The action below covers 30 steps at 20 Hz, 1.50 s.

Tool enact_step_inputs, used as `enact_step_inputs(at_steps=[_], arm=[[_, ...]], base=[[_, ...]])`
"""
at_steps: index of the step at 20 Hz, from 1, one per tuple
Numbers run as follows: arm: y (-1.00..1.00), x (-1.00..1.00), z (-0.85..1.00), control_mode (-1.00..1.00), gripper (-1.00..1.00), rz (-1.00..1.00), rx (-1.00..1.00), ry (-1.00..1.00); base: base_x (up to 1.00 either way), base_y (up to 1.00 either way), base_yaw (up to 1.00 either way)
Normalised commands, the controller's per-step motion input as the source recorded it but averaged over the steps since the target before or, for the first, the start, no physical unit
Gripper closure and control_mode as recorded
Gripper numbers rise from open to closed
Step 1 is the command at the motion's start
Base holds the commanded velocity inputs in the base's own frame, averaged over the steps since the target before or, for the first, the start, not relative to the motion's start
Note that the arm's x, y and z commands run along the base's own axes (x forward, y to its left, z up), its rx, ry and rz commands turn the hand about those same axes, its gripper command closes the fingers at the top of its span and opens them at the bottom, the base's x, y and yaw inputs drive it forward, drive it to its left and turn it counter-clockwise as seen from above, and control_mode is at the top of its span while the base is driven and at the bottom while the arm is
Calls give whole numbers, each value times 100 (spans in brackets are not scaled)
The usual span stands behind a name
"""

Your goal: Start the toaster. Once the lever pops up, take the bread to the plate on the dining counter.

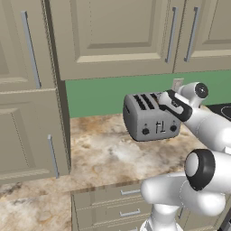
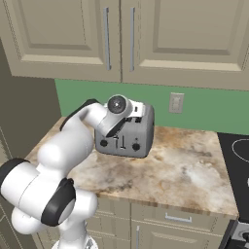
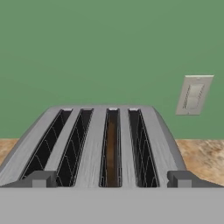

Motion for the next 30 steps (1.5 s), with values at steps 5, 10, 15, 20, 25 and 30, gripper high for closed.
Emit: enact_step_inputs(at_steps=[5,10,15,20,25,30], arm=[[3,0,0,-100,-100,0,0,0],[0,0,0,-100,-100,0,0,0],[0,0,0,-100,-100,0,0,0],[0,0,0,-100,-100,0,0,0],[0,0,0,-100,-100,0,0,0],[0,0,0,-100,-100,0,0,0]], base=[[0,0,0],[0,0,0],[0,0,0],[0,0,0],[0,0,0],[0,0,0]])
